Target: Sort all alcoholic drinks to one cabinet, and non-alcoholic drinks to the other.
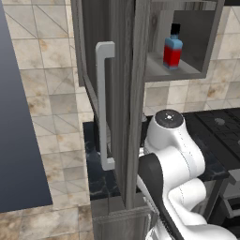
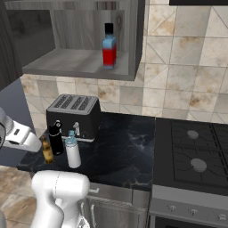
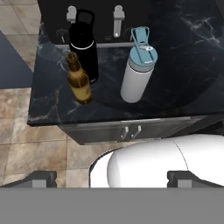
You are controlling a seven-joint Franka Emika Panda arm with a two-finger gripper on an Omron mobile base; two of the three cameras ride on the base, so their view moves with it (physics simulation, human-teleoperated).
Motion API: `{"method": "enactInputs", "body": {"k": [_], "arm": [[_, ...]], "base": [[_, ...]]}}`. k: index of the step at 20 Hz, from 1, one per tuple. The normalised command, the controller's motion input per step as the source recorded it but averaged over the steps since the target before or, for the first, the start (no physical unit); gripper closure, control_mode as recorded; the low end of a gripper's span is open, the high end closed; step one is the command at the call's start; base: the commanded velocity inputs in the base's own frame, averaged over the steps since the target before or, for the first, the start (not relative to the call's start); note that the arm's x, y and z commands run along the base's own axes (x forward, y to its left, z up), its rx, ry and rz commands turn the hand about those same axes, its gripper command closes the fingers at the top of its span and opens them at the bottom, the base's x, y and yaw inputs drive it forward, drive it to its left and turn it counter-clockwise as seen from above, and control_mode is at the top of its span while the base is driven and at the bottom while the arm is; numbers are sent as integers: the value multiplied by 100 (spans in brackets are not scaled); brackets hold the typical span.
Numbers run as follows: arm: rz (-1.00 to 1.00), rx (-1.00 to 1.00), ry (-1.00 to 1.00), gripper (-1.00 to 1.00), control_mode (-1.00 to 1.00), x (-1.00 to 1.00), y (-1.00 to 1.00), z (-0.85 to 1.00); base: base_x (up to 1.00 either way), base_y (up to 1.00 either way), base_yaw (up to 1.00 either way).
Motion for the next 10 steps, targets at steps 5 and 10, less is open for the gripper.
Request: {"method": "enactInputs", "body": {"k": [5, 10], "arm": [[1, 0, 1, -100, -100, 20, 0, -13], [3, 0, 3, -100, -100, 25, 0, -12]], "base": [[0, 0, 0], [0, 0, 0]]}}
